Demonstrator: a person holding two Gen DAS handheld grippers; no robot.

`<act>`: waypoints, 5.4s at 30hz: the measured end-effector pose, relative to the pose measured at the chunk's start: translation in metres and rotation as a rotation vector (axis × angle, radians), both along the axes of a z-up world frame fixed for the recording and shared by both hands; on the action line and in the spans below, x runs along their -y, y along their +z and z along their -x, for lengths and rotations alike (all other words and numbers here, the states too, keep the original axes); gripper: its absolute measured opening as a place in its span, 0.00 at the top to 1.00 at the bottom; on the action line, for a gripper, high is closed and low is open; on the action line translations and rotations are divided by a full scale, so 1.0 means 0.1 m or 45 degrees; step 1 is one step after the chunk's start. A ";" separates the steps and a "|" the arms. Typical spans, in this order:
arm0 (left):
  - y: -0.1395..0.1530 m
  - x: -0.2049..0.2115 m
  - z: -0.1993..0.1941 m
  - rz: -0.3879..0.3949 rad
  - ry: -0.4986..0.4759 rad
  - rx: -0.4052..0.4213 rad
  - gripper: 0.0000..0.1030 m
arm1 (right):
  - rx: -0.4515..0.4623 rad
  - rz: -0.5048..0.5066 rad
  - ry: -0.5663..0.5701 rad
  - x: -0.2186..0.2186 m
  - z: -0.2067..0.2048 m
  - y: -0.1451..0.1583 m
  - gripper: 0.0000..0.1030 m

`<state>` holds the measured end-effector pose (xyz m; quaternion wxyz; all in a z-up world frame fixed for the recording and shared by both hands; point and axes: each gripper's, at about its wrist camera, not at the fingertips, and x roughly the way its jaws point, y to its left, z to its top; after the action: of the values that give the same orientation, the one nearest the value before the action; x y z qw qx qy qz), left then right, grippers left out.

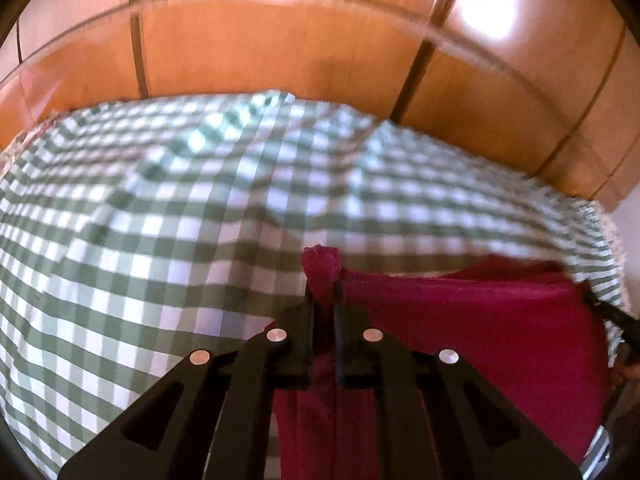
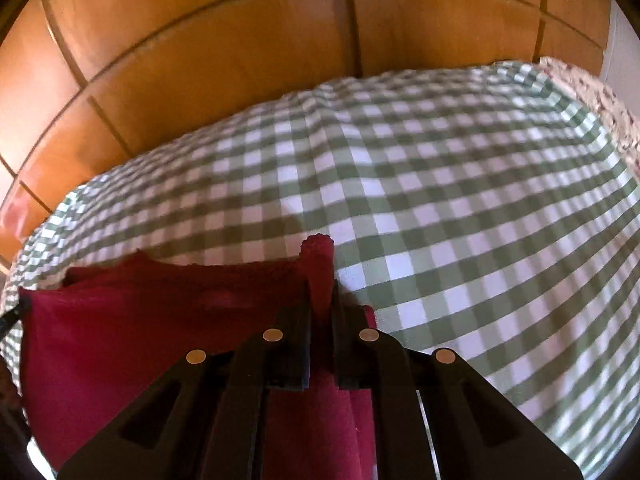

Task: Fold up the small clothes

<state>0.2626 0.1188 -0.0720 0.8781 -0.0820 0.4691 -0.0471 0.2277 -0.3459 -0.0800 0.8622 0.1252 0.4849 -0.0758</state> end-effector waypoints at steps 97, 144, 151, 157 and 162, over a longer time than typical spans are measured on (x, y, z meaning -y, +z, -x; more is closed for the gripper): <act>0.31 -0.37 0.92 0.197 0.134 0.029 0.38 | 0.144 0.122 0.152 -0.86 0.67 0.04 0.12; 0.15 0.59 1.27 -0.215 0.052 0.098 0.51 | 0.073 -0.010 0.118 -0.55 0.34 0.16 0.04; 0.23 0.56 1.42 -0.171 0.040 0.122 0.47 | 0.109 -0.083 0.031 -0.22 0.67 0.36 0.04; 0.24 0.57 1.53 -0.154 0.017 0.131 0.45 | 0.041 -0.243 -0.023 0.00 1.01 0.19 0.04; 0.26 0.61 1.64 -0.112 -0.018 0.141 0.45 | 0.048 -0.370 0.030 -0.07 1.29 0.09 0.04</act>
<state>0.0990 0.0581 -0.0457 0.9051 -0.0371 0.4219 -0.0371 0.0991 -0.3394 -0.0709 0.8448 0.2446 0.4759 0.0075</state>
